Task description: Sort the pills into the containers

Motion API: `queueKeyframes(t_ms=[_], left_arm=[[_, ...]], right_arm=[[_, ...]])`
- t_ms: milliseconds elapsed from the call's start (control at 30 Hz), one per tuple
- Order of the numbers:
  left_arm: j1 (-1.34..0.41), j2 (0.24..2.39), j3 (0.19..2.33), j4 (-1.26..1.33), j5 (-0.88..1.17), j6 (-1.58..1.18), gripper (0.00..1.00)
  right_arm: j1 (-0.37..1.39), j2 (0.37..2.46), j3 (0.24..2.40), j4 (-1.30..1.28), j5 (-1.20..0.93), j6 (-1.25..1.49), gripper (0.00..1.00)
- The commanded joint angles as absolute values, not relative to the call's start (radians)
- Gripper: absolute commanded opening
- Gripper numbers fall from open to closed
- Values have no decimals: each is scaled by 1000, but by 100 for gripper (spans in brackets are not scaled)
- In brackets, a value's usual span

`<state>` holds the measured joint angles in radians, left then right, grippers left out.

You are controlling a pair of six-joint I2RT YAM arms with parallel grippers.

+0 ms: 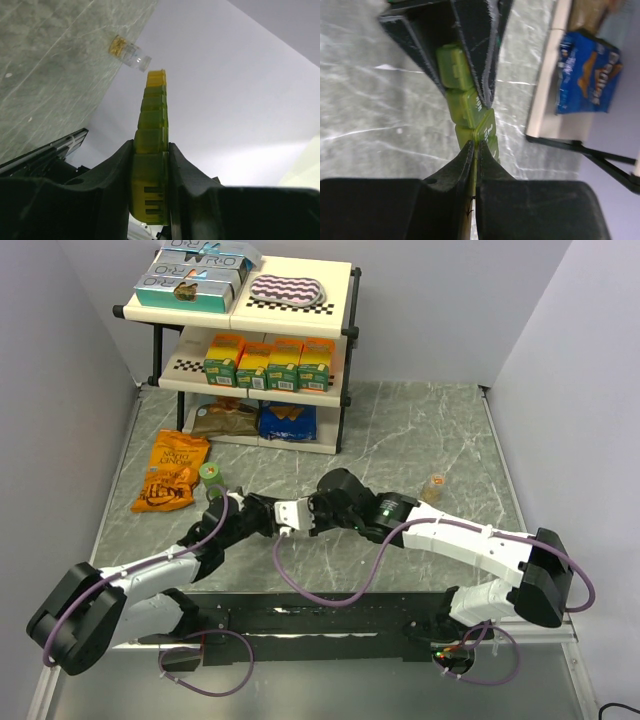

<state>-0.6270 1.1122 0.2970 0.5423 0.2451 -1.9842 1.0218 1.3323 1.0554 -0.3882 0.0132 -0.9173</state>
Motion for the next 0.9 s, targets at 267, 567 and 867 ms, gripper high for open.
queueKeyframes(t_ms=[267, 567, 867], left_arm=[[-684, 1035, 290, 624, 485, -2082, 1], [-683, 1017, 223, 644, 473, -2095, 1], [-672, 977, 213, 627, 439, -2112, 1]], right_arm=[[1008, 1401, 1078, 41, 288, -1003, 0], [936, 1361, 1182, -188, 89, -864, 0], [870, 1255, 1255, -782, -537, -1008, 29]])
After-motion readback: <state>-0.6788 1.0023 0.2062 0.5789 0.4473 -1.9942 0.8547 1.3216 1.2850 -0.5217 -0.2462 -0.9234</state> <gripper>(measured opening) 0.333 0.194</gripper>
